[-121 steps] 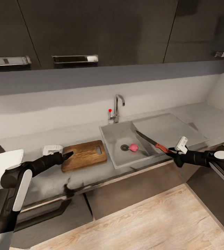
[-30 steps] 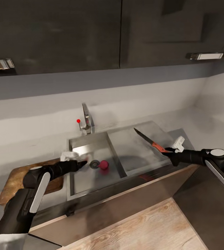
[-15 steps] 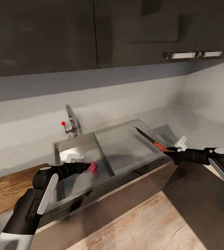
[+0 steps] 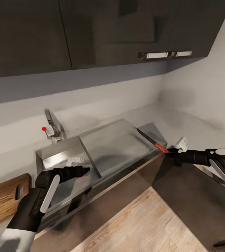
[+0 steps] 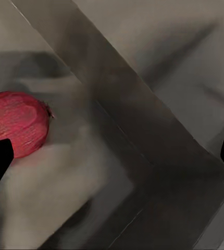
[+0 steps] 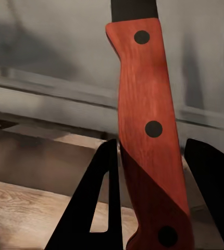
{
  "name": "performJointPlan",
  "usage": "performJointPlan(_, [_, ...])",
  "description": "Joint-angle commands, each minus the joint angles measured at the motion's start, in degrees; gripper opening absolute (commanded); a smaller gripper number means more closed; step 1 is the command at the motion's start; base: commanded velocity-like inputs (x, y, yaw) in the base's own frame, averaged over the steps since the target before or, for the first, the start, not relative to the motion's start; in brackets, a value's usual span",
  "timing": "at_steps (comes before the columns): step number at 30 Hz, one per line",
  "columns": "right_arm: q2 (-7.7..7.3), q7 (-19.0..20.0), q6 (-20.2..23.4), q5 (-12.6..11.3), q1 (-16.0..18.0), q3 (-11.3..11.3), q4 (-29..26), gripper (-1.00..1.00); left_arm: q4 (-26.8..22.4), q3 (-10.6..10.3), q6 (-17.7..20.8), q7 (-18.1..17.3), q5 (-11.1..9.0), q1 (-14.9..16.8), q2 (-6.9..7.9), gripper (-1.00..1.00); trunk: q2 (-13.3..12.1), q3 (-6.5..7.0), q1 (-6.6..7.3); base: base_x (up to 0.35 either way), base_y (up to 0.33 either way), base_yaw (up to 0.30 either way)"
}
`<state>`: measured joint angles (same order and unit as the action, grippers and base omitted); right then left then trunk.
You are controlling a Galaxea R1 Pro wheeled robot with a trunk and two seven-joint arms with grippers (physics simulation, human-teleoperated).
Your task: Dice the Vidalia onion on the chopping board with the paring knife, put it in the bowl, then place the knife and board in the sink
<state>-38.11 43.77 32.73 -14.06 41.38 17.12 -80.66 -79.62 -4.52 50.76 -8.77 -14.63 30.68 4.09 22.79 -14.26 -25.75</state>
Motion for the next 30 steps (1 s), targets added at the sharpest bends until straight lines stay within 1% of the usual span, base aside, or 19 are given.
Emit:
performJointPlan(1, [-0.03, -0.08, 0.4, -0.44, 0.11, 0.11, -0.01, -1.0, 1.43, 0.02, 0.12, -0.08, 0.12, 0.85, 0.13, 1.0, 0.13, -0.12, -0.03, 0.0, 0.0, -0.115])
performJointPlan(8, [-0.05, -0.08, 0.41, -0.44, 0.11, 0.11, 0.0, -1.0, 2.31, 0.1, 0.15, 0.11, 0.09, 1.72, 0.86, 1.0, 0.13, -0.12, -0.03, 0.0, 0.0, -0.036])
performJointPlan(9, [-0.04, -0.08, 0.41, -0.44, 0.11, 0.11, -0.01, -1.0, 2.36, 0.14, 0.2, 0.16, 0.07, 2.23, 1.23, 1.0, 0.13, -0.12, -0.03, 0.0, 0.0, -0.008])
performJointPlan(10, [-0.04, -0.08, 0.41, -0.44, 0.11, 0.11, -0.02, -1.0, 2.57, 0.25, 0.39, 0.24, 0.03, 4.07, 2.15, 1.0, 0.13, -0.12, -0.03, 0.0, 0.0, -0.003])
performJointPlan(11, [-0.03, -0.08, 0.41, -0.44, 0.11, 0.11, -0.02, -1.0, 2.75, 0.52, 0.63, 0.34, 0.0, 4.99, 2.52, 1.0, 0.13, -0.12, -0.03, 0.0, 0.0, -0.002])
performJointPlan(12, [-0.03, -0.04, 0.41, -0.44, 0.11, 0.08, -0.02, -1.0, 2.94, 1.36, 1.47, 0.55, 0.01, 6.08, 2.92, 1.0, 0.13, -0.12, -0.03, 0.0, 0.0, -0.001])
performJointPlan(14, [-0.03, 0.56, 0.41, -0.65, 0.11, 0.06, -0.07, -1.0, 2.93, 2.56, 3.31, 0.71, 0.03, 7.24, 3.21, 1.0, 0.13, -0.12, -0.03, 0.0, 0.0, 0.0])
performJointPlan(15, [-0.03, 1.67, 0.41, -1.12, 0.11, 0.04, -0.09, -1.0, 2.74, 3.18, 4.41, 0.81, 0.03, 7.86, 3.56, 1.0, 0.13, -0.12, -0.03, 0.0, 0.0, 0.0])
performJointPlan(17, [-0.03, 2.88, 0.42, -1.57, 0.11, 0.03, -0.1, -1.0, 2.46, 3.76, 5.01, 0.89, 0.04, 8.23, 4.34, 1.0, 0.13, -0.12, -0.03, 0.0, 0.0, 0.0])
performJointPlan(18, [-0.03, 3.69, 0.47, -1.76, 0.11, 0.03, -0.1, -1.0, 2.3, 4.03, 5.25, 0.94, 0.04, 8.46, 5.09, 1.0, 0.13, -0.12, -0.03, 0.0, 0.0, 0.0])
performJointPlan(20, [-0.03, 4.9, 0.79, -1.96, 0.11, -0.04, -0.11, -1.0, 2.35, 4.27, 5.49, 0.99, 0.04, 9.07, 5.99, 1.0, 0.13, -0.12, -0.03, 0.0, 0.0, 0.0])
performJointPlan(23, [-0.03, 6.42, 1.57, -2.07, 0.11, -0.23, -0.11, -1.0, 2.6, 4.42, 5.74, 1.03, 0.03, 9.77, 6.52, 1.0, 0.13, -0.12, -0.03, 0.0, 0.0, 0.0])
performJointPlan(28, [-0.03, 7.6, 2.25, -2.11, 0.11, -0.84, -0.11, -1.0, 2.76, 4.5, 6.15, 1.1, 0.04, 10.29, 6.74, 1.0, 0.13, -0.12, -0.03, 0.0, 0.0, 0.0])
performJointPlan(30, [-0.03, 7.81, 2.37, -2.11, 0.11, -1.07, -0.11, -1.0, 3.63, 4.51, 6.22, 1.11, 0.02, 10.49, 6.78, 1.0, 0.13, -0.12, -0.03, 0.0, 0.0, 0.0])
